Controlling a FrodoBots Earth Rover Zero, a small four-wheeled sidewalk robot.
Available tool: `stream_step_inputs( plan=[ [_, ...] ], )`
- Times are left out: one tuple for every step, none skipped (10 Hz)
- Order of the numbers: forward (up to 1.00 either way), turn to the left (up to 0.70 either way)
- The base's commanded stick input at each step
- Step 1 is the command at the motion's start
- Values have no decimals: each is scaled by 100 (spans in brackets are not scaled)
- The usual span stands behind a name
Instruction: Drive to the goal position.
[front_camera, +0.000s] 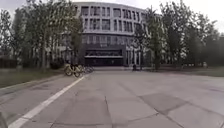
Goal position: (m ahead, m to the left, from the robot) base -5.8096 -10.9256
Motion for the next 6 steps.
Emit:
stream_step_inputs(
  plan=[
    [70, -35],
    [70, -35],
    [70, -35],
    [70, -35],
    [70, -35],
    [70, -35]
  ],
)
